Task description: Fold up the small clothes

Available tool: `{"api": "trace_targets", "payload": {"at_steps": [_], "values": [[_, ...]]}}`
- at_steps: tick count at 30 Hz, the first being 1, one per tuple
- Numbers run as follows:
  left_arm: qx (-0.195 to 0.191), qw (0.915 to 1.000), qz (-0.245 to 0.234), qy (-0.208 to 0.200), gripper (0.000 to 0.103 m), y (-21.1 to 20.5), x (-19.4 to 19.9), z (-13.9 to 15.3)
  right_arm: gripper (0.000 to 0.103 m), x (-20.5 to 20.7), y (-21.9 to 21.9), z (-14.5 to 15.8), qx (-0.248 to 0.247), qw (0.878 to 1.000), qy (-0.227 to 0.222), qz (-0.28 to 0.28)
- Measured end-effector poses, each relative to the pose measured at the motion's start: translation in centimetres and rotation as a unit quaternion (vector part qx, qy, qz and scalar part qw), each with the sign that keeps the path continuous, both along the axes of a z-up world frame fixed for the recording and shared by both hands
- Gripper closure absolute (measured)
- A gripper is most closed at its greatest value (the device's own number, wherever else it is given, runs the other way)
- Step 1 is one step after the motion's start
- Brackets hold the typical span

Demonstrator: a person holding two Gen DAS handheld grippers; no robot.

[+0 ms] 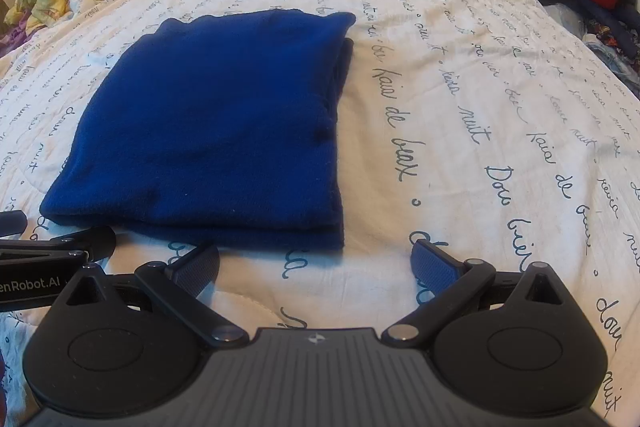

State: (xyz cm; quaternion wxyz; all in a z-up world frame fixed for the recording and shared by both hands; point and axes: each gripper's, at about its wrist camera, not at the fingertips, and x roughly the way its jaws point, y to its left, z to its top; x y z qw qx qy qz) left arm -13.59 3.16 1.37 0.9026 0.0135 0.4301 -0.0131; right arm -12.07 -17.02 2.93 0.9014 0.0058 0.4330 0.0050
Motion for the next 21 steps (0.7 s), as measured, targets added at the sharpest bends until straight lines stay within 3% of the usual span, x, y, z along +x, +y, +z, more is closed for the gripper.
{"api": "trace_targets", "payload": {"at_steps": [11, 16, 21], "values": [[0.003, 0.9999, 0.002, 0.017, 0.0, -0.1, -0.3, 0.5, 0.0, 0.6, -0.2, 0.4, 0.002, 1.0, 0.02, 0.001], [-0.004, 0.9999, -0.008, -0.008, 0.0, -0.5, -1.7, 2.3, 0.0, 0.1, -0.8, 1.6, 0.018, 1.0, 0.015, -0.011], [-0.012, 0.9997, -0.005, -0.02, 0.0, -0.4, -2.2, 3.8, 0.0, -0.7, -0.1, 3.2, -0.004, 1.0, -0.008, -0.004]]}}
